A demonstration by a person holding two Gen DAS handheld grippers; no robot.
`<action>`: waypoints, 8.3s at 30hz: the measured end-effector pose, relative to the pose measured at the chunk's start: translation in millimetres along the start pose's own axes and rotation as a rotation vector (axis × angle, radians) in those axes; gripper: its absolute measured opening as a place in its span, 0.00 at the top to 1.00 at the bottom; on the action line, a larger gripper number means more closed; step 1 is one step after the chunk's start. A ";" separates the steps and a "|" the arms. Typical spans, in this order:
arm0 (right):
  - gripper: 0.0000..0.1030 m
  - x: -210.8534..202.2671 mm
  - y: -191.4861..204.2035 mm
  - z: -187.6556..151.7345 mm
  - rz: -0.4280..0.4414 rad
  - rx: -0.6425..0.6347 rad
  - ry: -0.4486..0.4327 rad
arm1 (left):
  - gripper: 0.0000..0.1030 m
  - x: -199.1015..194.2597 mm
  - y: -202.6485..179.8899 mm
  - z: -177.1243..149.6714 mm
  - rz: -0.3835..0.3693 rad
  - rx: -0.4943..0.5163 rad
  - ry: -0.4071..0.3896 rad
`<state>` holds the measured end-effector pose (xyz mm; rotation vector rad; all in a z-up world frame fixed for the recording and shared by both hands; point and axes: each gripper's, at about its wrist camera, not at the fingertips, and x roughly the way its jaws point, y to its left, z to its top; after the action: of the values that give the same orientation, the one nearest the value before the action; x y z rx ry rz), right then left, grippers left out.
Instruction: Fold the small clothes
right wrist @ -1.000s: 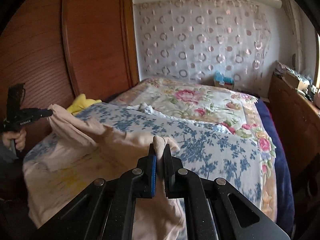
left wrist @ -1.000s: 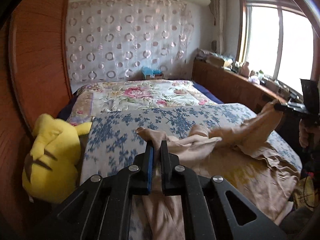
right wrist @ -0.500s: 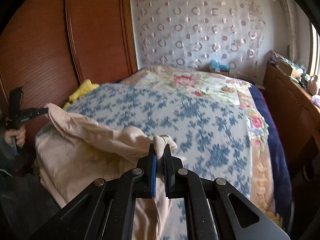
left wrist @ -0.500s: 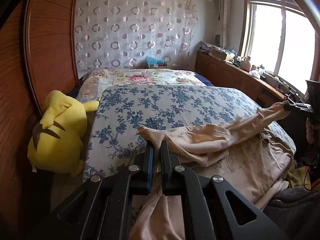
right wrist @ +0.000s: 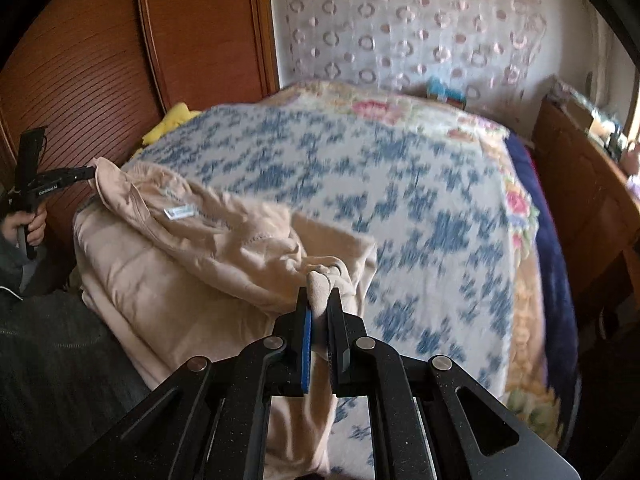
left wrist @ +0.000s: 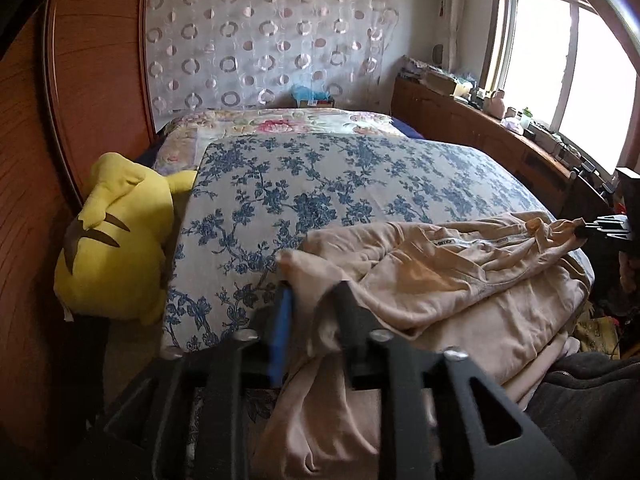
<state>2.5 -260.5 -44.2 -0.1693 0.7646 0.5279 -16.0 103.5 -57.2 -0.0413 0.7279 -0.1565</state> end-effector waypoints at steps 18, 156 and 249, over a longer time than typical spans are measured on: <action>0.56 46.7 -17.9 26.8 -0.065 0.029 -0.039 | 0.24 62.7 8.2 56.6 0.023 0.079 0.067; 0.64 13.5 -102.3 233.8 -0.118 0.211 0.001 | 0.32 223.9 29.4 215.4 0.048 0.044 0.059; 0.97 -148.2 -18.6 118.3 -0.107 0.025 -0.226 | 0.96 39.0 4.0 117.1 0.011 -0.050 -0.207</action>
<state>-4.1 -295.3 143.0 -0.1245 0.5379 0.4271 91.2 99.3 4.1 -0.1002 0.5249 -0.1217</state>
